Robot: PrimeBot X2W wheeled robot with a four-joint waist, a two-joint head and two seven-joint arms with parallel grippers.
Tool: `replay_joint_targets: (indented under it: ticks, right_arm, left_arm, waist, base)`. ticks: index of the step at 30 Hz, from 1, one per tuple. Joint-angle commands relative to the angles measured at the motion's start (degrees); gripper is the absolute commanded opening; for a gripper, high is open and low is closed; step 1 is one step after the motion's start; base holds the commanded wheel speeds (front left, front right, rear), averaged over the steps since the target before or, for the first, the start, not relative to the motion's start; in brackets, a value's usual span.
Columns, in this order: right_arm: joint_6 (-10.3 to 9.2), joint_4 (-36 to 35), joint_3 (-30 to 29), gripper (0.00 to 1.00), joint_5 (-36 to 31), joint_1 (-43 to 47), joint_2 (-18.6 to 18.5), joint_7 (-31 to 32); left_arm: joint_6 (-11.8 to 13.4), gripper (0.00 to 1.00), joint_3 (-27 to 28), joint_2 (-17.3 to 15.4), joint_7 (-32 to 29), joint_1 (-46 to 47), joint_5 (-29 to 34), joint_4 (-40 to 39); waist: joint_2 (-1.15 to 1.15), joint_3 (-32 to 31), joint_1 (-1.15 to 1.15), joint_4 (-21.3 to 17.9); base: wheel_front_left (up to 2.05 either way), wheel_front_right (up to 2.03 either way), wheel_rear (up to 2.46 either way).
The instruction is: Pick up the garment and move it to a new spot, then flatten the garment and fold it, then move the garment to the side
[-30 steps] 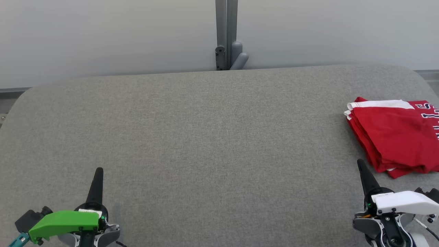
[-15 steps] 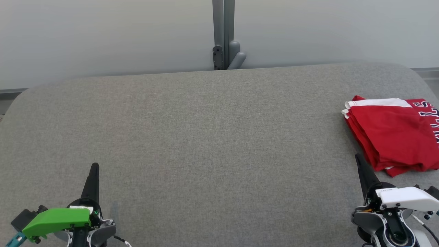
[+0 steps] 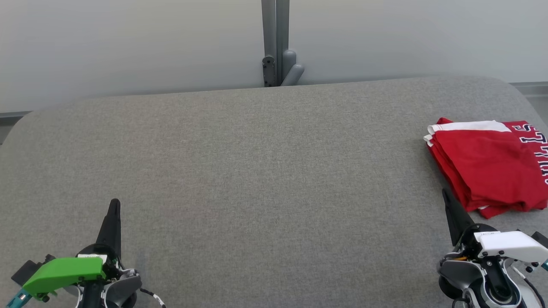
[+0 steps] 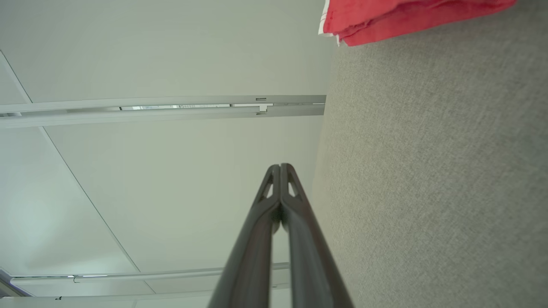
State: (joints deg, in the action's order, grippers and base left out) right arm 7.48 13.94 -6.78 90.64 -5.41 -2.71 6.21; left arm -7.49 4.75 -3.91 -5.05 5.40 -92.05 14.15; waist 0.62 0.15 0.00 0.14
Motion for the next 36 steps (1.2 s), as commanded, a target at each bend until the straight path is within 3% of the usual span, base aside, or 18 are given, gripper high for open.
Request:
replay_joint_targets:
  ticks: [1,36]
  right_arm:
    - [0.02,-0.3,0.0,0.0,1.3,-0.8,-0.3,0.5]
    - [0.02,-0.3,0.0,0.0,2.0,-0.7,-0.3,0.6]
  left_arm:
    - [0.0,0.0,0.3,0.2,-0.4,1.2,-1.0,-0.2]
    - [0.0,0.0,0.9,0.4,-0.9,1.2,-0.9,-0.2]
  waist:
    - [-0.61,0.0,0.0,-0.1]
    - [-0.62,0.0,0.0,-0.1]
  base:
    - [0.0,0.0,0.0]
    - [0.0,0.0,0.0]
